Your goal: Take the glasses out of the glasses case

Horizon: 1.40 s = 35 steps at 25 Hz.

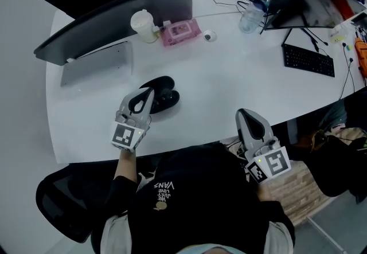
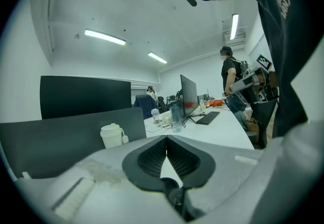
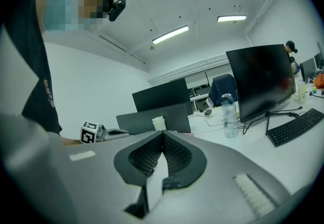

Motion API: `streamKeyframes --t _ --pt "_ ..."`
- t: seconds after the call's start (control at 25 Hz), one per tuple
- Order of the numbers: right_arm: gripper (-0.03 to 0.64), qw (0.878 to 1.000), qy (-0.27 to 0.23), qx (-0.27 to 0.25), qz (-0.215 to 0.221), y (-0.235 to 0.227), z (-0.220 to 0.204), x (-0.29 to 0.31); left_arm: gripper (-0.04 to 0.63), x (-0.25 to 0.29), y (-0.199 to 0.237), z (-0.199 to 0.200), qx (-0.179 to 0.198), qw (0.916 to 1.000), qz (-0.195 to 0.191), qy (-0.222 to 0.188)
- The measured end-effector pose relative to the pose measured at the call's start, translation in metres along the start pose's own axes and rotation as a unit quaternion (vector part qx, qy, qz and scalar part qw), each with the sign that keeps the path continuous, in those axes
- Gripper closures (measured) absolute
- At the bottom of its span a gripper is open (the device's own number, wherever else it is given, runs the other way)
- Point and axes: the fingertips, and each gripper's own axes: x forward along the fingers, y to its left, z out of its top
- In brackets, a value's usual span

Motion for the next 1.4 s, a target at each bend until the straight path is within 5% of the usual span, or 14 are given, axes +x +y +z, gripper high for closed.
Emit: streamKeyframes --t 0.32,1.4 --pt "0.617 1.0 0.006 -0.003 -0.008 0.006 -0.002 0.002 0.58 0.008 0.0 -0.033 0.038 0.9981 -0.04 0.029" --pt "0.617 0.999 0.02 -0.007 -0.035 0.01 -0.012 0.002 0.492 0.02 -0.009 -0.126 0.031 0.9831 -0.11 0.143"
